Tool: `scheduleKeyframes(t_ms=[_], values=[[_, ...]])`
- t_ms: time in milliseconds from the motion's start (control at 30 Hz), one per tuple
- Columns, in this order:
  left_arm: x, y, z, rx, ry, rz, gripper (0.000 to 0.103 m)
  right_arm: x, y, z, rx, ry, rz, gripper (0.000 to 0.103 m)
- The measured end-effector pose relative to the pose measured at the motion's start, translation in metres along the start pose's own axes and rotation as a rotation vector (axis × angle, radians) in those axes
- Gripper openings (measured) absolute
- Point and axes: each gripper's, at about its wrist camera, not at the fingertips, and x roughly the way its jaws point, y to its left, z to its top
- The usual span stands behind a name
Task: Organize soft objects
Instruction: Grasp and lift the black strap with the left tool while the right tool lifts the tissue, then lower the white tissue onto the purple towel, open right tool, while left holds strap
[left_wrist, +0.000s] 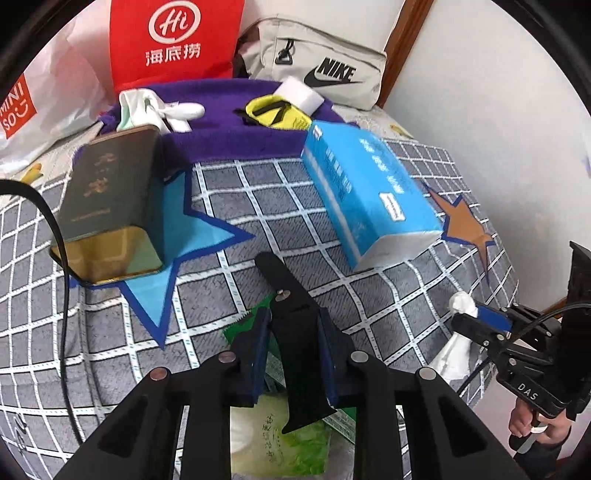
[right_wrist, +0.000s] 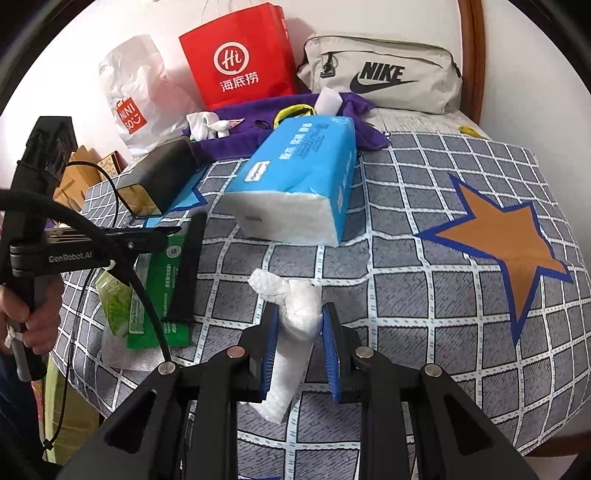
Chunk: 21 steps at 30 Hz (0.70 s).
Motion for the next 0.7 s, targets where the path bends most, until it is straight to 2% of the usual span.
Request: scheduleKeyframes(t_ms=[533, 700], values=[[-0.034, 0.025, 0.015, -0.052, -0.073, -0.025, 0.024, -0.013, 0.026, 0.038, -0.072, -0.038, 0.023, 0.023], [-0.043, 0.032, 0.024, -0.056, -0.102, -0.011, 0.024, -0.014, 0.033, 0.056, -0.086, -0.054, 0.037, 0.023]])
